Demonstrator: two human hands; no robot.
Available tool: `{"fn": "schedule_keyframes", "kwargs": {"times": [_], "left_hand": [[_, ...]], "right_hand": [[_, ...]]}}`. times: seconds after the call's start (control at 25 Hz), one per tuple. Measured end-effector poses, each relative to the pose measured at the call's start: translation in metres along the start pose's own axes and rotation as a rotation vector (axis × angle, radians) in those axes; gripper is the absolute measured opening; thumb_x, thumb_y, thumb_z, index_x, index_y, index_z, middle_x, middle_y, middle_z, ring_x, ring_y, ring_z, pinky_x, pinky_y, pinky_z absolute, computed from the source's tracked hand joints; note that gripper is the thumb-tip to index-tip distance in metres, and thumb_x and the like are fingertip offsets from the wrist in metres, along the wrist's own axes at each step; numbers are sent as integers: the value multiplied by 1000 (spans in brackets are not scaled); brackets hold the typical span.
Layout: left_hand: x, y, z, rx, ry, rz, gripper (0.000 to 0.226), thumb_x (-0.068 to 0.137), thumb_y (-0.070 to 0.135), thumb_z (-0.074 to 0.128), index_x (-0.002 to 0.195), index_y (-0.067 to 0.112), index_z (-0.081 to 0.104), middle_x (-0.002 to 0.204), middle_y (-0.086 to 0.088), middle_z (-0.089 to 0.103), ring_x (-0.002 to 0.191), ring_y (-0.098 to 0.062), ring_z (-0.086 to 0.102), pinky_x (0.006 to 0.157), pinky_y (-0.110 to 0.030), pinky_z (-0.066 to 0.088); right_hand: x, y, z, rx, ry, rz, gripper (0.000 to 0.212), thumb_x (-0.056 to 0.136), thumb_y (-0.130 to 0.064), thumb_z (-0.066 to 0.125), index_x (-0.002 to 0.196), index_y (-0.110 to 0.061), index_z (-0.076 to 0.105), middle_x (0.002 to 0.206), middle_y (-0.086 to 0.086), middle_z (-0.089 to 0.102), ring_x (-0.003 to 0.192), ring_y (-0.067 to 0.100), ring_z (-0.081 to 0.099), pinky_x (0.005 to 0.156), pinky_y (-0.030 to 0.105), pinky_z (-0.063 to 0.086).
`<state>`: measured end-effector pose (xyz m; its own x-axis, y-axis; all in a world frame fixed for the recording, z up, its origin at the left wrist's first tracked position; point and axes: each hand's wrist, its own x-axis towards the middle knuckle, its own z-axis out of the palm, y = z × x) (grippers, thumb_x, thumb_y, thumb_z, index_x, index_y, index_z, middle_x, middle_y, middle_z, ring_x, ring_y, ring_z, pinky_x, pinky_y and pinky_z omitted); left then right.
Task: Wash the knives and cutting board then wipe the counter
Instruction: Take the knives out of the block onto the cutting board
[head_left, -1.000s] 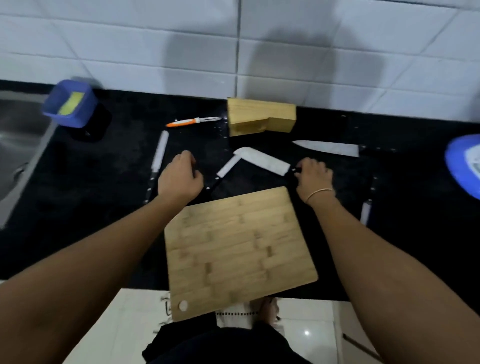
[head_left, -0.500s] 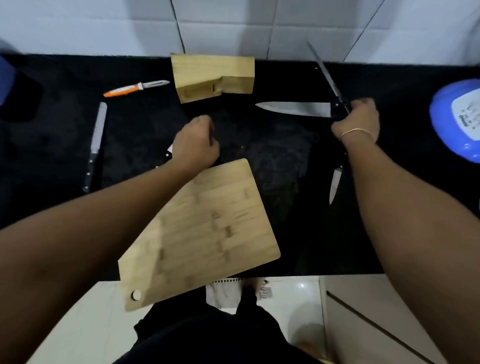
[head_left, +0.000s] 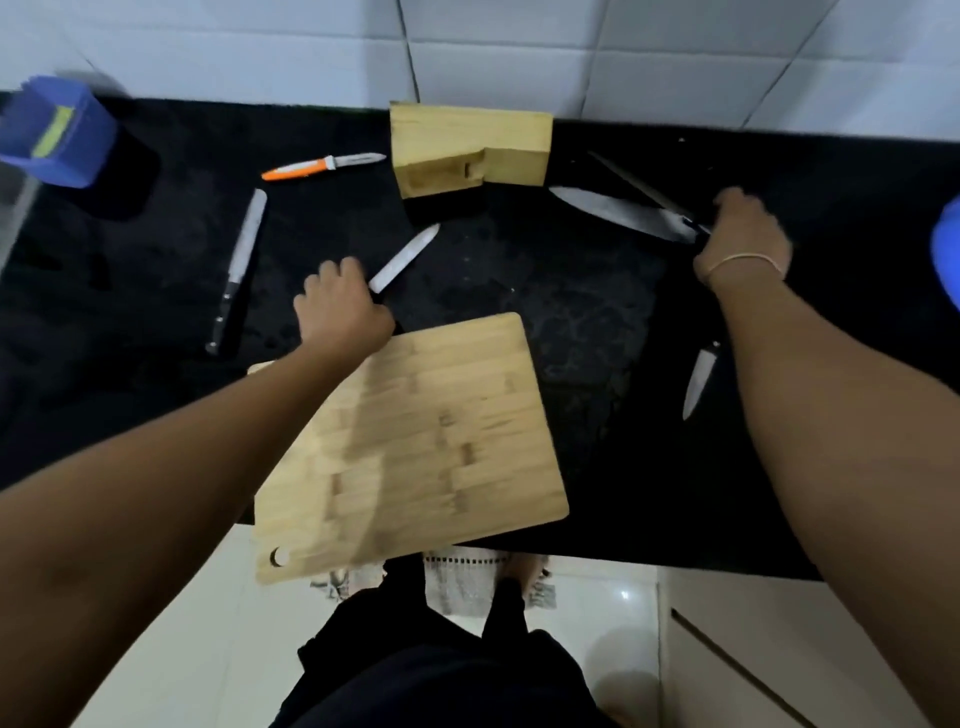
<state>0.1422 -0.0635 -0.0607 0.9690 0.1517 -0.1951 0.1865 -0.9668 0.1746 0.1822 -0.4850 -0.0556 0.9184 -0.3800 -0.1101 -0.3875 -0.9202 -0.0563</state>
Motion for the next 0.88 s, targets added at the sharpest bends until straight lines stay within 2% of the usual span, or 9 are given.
{"fn": "schedule_keyframes", "kwargs": {"times": [0.16,0.32,0.44,0.52,0.6,0.72,0.8,0.88], "left_hand": [[0,4,7,-32,67,-16,29,86,14,56,114,6,50,117,-18,53,111,-42,50,90,-52,41],[0,-3,2,-47,28,-16,26,93,15,59,114,3,48,118,-21,52,111,-41,51,85,-48,44],[-1,-11,-11,38,-6,36,24,92,12,61,111,2,50,116,-22,55,108,-40,54,76,-42,42],[-5,-15,-21,12,2,26,21,91,11,62,108,2,52,115,-22,56,108,-41,55,77,-42,42],[-15,-23,-31,-115,37,-43,17,91,14,61,102,4,54,107,-20,58,101,-41,58,75,-41,45],[-44,-51,-45,-410,60,-241,19,88,22,64,81,4,60,76,-12,61,74,-35,63,55,-34,50],[-71,-76,-47,-581,77,-365,27,86,23,67,74,-2,66,71,-14,68,68,-32,68,59,-38,58],[-102,-95,-44,-597,87,-448,29,84,26,69,74,-2,70,72,-15,71,65,-28,70,67,-41,62]], "right_hand": [[-23,-8,3,23,5,55,40,85,-4,64,124,-2,55,129,23,48,114,44,55,93,47,48],[-54,-13,-5,146,77,88,39,84,-6,65,122,-2,55,127,23,49,110,43,55,89,45,49],[-85,-31,-15,318,215,11,40,85,-7,61,124,-7,54,125,20,50,105,41,56,87,44,48],[-108,-61,-18,456,200,-55,38,88,-11,60,124,-7,54,124,21,52,106,41,56,89,42,45],[-137,-106,-16,631,36,-93,37,89,-16,63,124,-5,57,123,21,58,111,37,57,92,37,43],[-197,-175,-3,836,-344,-132,29,87,-20,68,114,-8,64,112,15,69,106,31,64,89,33,48],[-242,-209,11,857,-570,-148,20,85,-25,70,101,-13,67,100,12,71,96,31,67,81,36,53],[-280,-230,26,796,-666,-187,16,82,-28,70,90,-14,67,93,11,71,90,33,67,72,36,52]]}}
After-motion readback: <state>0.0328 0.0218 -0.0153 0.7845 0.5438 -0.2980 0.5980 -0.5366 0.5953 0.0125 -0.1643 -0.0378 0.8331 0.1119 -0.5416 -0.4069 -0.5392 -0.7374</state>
